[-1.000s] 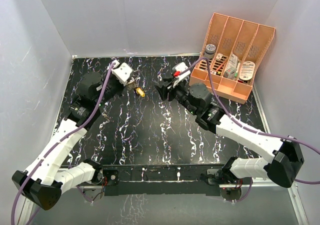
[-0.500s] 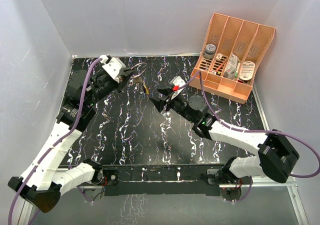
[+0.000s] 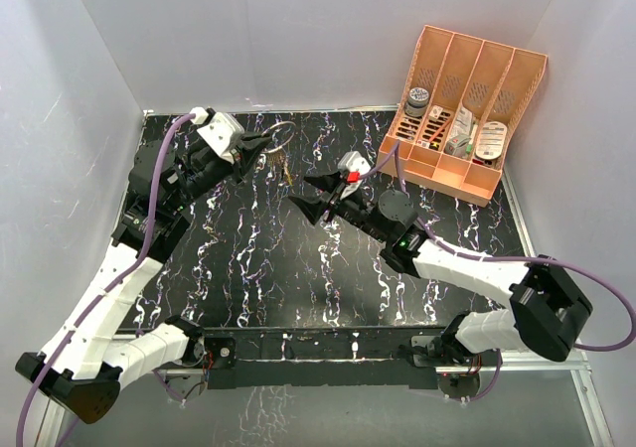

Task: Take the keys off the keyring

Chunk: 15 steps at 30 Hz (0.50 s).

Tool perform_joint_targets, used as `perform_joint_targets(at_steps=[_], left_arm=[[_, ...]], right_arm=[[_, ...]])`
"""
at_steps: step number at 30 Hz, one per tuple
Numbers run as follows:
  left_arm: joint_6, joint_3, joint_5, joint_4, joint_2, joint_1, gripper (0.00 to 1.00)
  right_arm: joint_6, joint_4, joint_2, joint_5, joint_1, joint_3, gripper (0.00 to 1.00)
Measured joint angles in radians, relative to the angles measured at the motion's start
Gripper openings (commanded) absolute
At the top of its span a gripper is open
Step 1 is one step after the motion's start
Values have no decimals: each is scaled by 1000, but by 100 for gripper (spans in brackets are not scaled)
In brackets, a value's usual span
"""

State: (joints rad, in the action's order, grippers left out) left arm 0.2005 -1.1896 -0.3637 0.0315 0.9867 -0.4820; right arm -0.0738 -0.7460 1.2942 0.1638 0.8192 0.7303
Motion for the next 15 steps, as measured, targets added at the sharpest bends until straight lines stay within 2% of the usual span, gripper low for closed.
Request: perform_joint_targets(at_steps=[15], left_arm=[[-37, 17, -24, 25, -16, 0, 0]], right_arm=[[22, -14, 110, -2, 4, 97, 52]])
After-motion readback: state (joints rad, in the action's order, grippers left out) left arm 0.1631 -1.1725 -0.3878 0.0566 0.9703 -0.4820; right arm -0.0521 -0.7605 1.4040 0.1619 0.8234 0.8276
